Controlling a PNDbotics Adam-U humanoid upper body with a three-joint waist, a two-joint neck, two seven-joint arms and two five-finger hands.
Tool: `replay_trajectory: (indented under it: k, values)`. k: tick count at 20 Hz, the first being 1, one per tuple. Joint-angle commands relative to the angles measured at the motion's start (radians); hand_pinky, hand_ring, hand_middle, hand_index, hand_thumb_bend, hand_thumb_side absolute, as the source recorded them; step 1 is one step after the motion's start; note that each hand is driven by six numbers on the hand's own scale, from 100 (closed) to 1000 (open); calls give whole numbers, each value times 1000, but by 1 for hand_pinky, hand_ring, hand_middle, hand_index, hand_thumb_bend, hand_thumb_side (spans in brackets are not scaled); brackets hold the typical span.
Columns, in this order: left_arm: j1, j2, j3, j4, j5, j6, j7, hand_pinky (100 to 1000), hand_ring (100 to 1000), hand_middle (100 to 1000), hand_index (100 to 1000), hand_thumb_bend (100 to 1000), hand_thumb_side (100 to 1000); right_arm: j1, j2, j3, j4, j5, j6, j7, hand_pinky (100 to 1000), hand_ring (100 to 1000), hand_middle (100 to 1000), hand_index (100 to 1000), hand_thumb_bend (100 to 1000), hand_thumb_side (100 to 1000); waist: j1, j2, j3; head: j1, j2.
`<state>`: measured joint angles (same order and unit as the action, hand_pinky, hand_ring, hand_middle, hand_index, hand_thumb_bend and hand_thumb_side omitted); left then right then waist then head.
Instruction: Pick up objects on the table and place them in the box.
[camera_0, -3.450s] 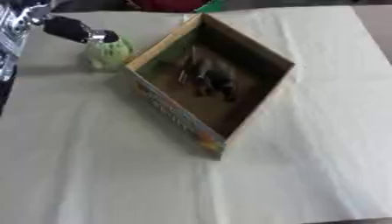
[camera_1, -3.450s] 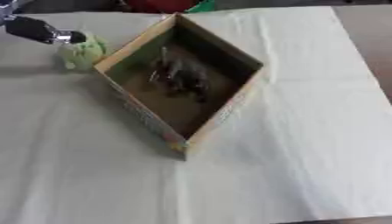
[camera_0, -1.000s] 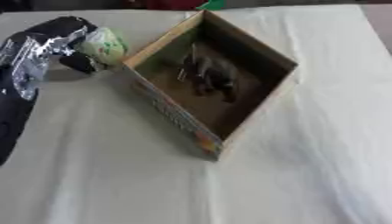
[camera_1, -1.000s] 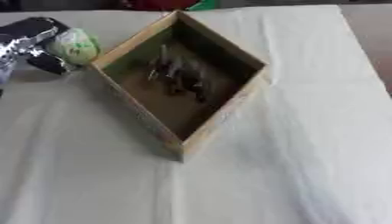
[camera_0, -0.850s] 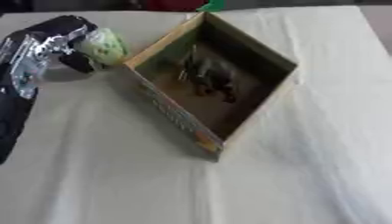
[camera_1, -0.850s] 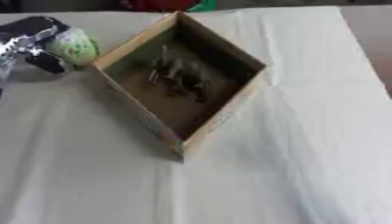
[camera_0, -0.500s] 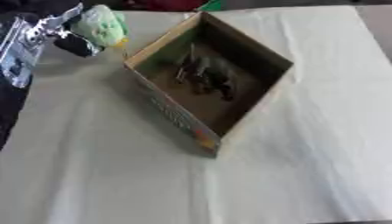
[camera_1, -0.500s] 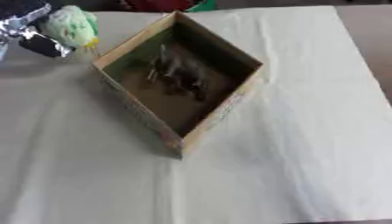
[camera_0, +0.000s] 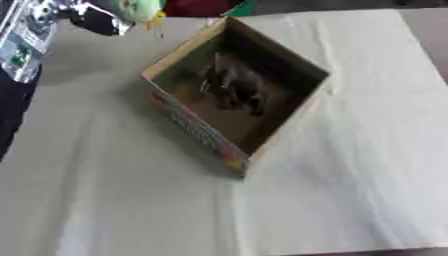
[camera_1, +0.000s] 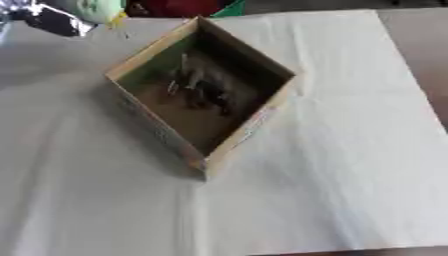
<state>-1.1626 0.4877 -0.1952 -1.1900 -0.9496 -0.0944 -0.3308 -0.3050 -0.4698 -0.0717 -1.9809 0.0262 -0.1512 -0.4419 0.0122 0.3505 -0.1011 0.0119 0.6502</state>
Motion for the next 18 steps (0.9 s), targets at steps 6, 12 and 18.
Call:
replay_trajectory:
  k: [6,12,18]
  values:
    - [-37,-74,-80,-81,9,1,-4,440,569,535,603,100,277,-19,-20,1,-19,-8,-3,5,807,1000,684,817,100,1000,4,-30,-7,5,10]
    - [-21,-149,-126,-37,-18,6,1,437,568,540,609,100,275,-27,-18,4,-19,-11,-6,7,806,1000,685,817,100,1000,6,-28,-12,9,9]
    - [7,-211,-169,27,-48,-15,-12,441,570,549,619,100,265,-38,-18,7,-19,-14,-9,8,805,1000,685,817,100,1000,7,-23,-16,13,10]
